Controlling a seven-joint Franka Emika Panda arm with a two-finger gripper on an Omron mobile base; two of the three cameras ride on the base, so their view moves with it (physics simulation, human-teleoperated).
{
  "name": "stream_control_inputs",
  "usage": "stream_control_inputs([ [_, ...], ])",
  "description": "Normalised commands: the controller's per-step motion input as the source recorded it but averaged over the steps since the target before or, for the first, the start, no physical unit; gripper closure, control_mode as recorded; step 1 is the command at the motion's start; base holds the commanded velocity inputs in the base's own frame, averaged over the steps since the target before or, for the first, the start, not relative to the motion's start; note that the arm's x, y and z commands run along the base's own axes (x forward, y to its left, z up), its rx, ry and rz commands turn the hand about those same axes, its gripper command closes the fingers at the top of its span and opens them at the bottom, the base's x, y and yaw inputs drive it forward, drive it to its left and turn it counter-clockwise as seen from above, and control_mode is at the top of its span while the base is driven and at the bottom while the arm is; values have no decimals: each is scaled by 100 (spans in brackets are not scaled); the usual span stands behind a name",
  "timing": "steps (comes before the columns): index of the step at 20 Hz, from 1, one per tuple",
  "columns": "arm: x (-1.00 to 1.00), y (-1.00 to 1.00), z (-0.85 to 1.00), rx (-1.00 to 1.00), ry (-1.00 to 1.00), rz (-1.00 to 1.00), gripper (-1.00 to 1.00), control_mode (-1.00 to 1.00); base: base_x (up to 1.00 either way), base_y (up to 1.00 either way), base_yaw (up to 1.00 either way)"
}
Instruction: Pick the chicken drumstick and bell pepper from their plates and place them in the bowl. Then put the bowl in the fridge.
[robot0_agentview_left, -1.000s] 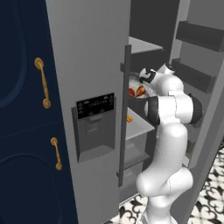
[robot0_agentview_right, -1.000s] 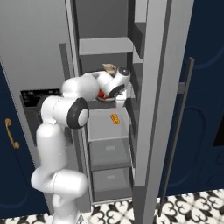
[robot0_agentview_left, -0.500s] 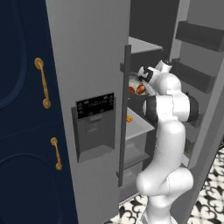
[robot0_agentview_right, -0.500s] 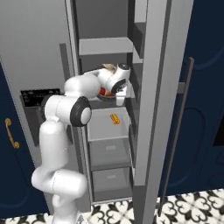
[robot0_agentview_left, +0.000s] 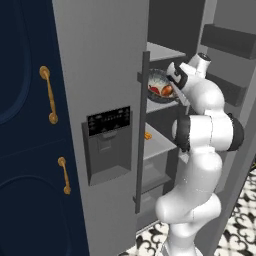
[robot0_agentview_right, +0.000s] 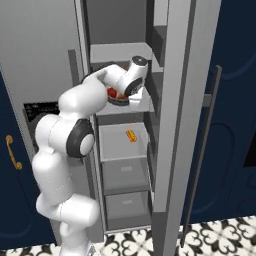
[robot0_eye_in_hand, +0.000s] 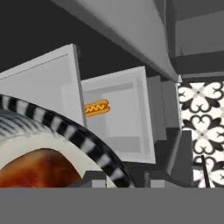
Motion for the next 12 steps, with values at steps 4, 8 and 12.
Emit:
stream_control_inputs([
  [4,-95,3,19,0,-23,0,100,-100,0,0,0],
  [8,79,-14,-52,0,-1,1,100,-100,0,0,0],
  [12,100,-17,-21,1,3,-1,100,-100,0,0,0],
])
